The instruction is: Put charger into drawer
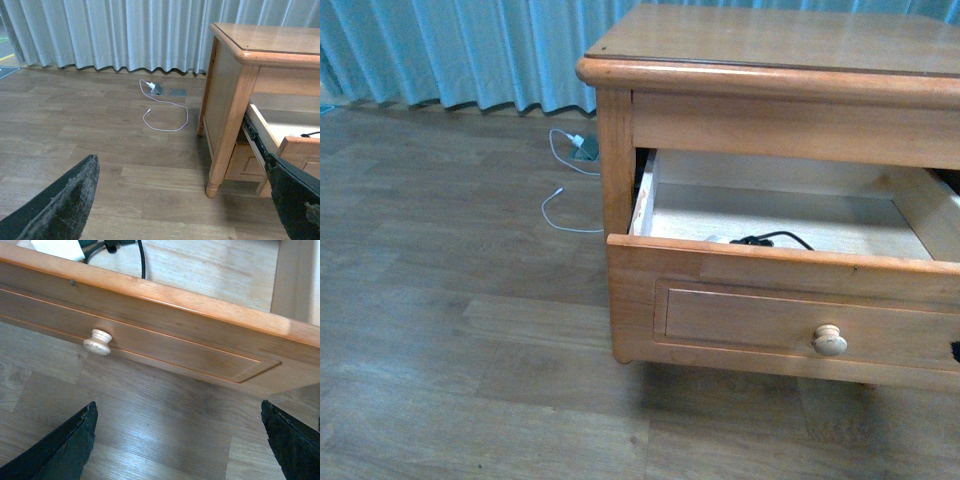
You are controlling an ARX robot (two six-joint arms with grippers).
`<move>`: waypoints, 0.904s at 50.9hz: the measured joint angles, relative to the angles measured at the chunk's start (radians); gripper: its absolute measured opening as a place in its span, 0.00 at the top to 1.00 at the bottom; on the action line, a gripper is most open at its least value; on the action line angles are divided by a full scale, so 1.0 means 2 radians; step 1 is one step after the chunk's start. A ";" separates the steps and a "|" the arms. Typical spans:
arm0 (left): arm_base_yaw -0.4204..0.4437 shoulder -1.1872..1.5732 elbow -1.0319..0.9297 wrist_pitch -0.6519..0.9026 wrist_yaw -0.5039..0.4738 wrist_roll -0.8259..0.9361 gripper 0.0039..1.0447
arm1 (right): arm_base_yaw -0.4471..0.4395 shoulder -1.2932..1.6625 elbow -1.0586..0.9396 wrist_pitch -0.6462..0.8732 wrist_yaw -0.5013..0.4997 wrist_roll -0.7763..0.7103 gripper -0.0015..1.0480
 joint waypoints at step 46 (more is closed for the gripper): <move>0.000 0.000 0.000 0.000 0.000 0.000 0.05 | 0.039 0.387 0.263 0.274 0.130 0.127 0.08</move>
